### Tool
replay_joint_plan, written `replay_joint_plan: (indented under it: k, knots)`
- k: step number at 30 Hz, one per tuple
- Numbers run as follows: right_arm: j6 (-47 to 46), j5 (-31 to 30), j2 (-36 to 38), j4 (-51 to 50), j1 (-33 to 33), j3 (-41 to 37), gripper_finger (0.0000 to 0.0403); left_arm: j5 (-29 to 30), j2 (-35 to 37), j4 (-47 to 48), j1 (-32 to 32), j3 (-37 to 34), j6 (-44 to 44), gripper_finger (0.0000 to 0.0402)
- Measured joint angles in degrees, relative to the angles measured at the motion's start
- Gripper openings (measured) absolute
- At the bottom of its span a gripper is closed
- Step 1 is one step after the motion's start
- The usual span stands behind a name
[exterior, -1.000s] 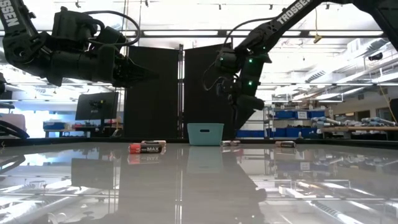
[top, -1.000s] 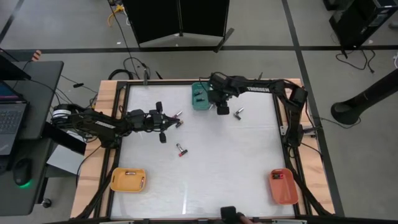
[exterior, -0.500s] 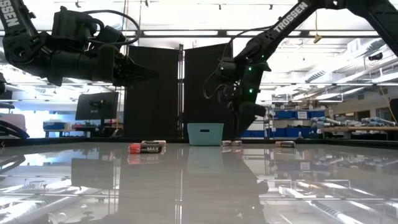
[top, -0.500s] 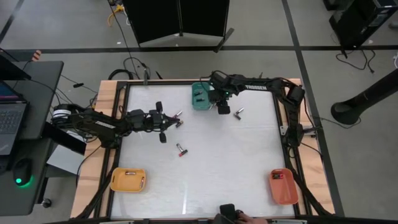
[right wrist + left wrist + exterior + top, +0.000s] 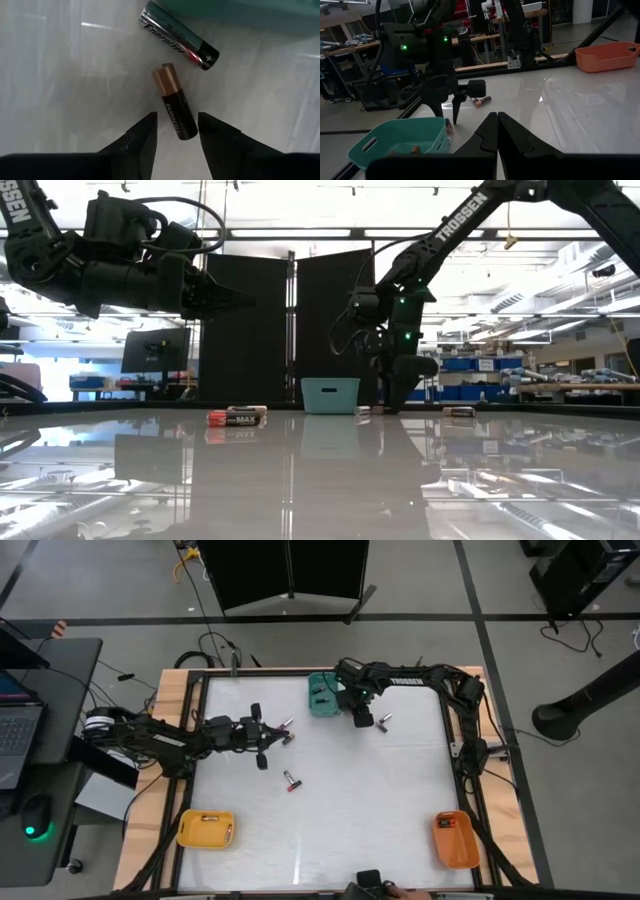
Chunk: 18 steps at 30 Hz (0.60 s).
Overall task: Sort batteries
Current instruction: Put the brown battery into the green bin
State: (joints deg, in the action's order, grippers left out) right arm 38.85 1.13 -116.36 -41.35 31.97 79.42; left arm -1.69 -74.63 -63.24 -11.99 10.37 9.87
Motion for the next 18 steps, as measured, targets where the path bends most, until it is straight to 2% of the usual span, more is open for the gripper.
replay_joint_plan:
  k: [5,11,18]
  knots:
    - [-3.0,0.0,-0.4,-0.9,-0.1,0.0,0.0129,0.0,0.0,0.0,0.0,0.0,0.0,0.0012]
    - [-7.4,0.0,-0.5,-1.6,-0.8,-0.2,0.0060,0.0,0.0,-0.1,0.0,0.0,-0.1,0.0012]
    - [-12.0,-0.1,0.9,-4.6,-3.7,-0.6,0.0056,0.0,0.0,-1.1,0.0,0.0,-2.6,0.0012]
